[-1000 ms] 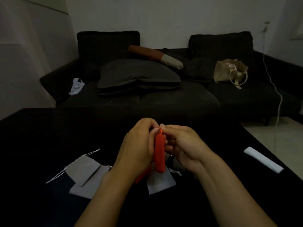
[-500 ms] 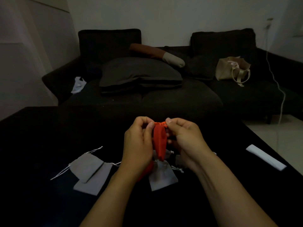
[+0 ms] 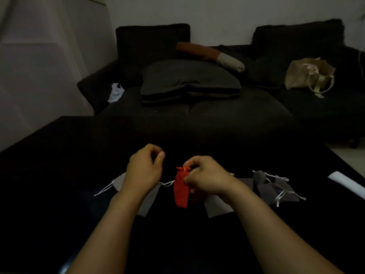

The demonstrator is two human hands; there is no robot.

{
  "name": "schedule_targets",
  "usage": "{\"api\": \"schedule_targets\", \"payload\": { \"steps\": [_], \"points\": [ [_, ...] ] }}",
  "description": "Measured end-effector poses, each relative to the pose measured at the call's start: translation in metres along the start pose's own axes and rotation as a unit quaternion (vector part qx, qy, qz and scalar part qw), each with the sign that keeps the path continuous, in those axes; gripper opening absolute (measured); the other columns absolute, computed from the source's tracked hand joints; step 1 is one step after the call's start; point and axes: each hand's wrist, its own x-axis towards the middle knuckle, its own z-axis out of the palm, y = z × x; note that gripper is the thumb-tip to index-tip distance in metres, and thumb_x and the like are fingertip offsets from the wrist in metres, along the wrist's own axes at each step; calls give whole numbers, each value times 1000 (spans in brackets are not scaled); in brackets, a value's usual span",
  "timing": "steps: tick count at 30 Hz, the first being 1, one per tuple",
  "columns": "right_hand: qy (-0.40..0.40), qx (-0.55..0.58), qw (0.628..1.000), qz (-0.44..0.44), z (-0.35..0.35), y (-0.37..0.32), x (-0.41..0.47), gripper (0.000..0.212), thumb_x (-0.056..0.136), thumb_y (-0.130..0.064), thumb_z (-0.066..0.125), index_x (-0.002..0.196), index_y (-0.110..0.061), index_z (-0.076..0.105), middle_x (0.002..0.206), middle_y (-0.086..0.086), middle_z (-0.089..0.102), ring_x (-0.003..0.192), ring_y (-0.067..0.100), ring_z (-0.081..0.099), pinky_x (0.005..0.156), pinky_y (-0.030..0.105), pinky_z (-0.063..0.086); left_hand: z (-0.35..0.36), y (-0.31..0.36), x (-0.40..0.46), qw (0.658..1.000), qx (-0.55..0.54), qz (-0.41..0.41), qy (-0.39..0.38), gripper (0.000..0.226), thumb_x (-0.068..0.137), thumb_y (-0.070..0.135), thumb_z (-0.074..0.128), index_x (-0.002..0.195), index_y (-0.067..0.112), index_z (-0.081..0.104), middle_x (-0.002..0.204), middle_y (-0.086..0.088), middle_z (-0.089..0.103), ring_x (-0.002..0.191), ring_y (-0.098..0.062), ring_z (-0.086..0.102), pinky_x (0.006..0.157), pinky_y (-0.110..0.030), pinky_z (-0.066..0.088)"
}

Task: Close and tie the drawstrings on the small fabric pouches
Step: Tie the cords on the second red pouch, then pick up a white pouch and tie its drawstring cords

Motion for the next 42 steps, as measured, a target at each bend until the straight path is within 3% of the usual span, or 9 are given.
{"api": "schedule_targets", "payload": {
  "steps": [4,8,16,20,28,31,34,39,42],
  "points": [
    [52,-257,965,-17,11,10,11,42,88,-1,55,127,-16,55,121,13,64,108,32,65,91,42,54,-16,-50,0,943,230,-205,-128,84,80,56,68,145,15,32,148,-15,32,134,-41,33,106,-51,37],
    [145,-423,892,-66,21,3,3,38,90,-2,49,124,-18,56,125,9,53,114,32,55,88,41,49,-21,-82,0,911,233,-293,-174,113,68,61,77,150,11,18,152,-16,30,138,-40,31,111,-53,34],
    [-5,-334,933,-136,72,9,17,40,90,-29,64,126,-16,54,128,9,58,113,27,59,94,42,51,-24,-91,4,917,196,-300,-175,105,55,48,90,138,12,38,142,-14,44,129,-34,44,105,-47,44],
    [31,-337,936,-102,90,23,34,25,91,-23,64,111,-9,58,115,15,62,102,32,62,81,38,52,-23,-92,5,928,151,-283,-190,115,55,41,92,148,29,25,147,-11,38,133,-36,41,107,-51,42],
    [11,-268,962,-51,102,26,40,34,92,-36,54,65,-17,46,86,14,53,81,30,59,60,28,36,-24,-107,2,920,232,-237,-207,46,98,46,48,142,33,42,147,-16,30,132,-39,35,109,-46,32],
    [29,-326,943,-56,110,24,35,45,87,-55,59,105,-13,60,112,10,52,106,33,56,72,33,39,-24,-108,2,935,203,-210,-202,45,96,40,55,140,31,49,145,-13,39,127,-34,47,106,-41,42],
    [83,-360,926,-84,118,27,31,27,93,-32,56,113,-13,57,121,10,53,110,33,54,76,35,41,-20,-107,2,947,175,-189,-190,38,95,31,58,132,19,59,139,-11,53,120,-29,56,98,-32,46],
    [93,-199,964,-150,104,8,27,18,89,-24,55,75,-14,57,74,3,62,66,18,56,58,31,42,-25,-110,5,901,199,-358,-144,70,87,36,56,147,5,35,147,-17,38,128,-39,42,104,-45,42],
    [64,-35,982,-175,70,-22,17,19,88,-20,61,69,-17,62,61,-3,59,57,10,53,58,30,43,-28,-86,1,909,217,-348,-68,52,98,32,44,142,4,41,148,-17,31,131,-39,31,106,-50,36]
  ]
}}
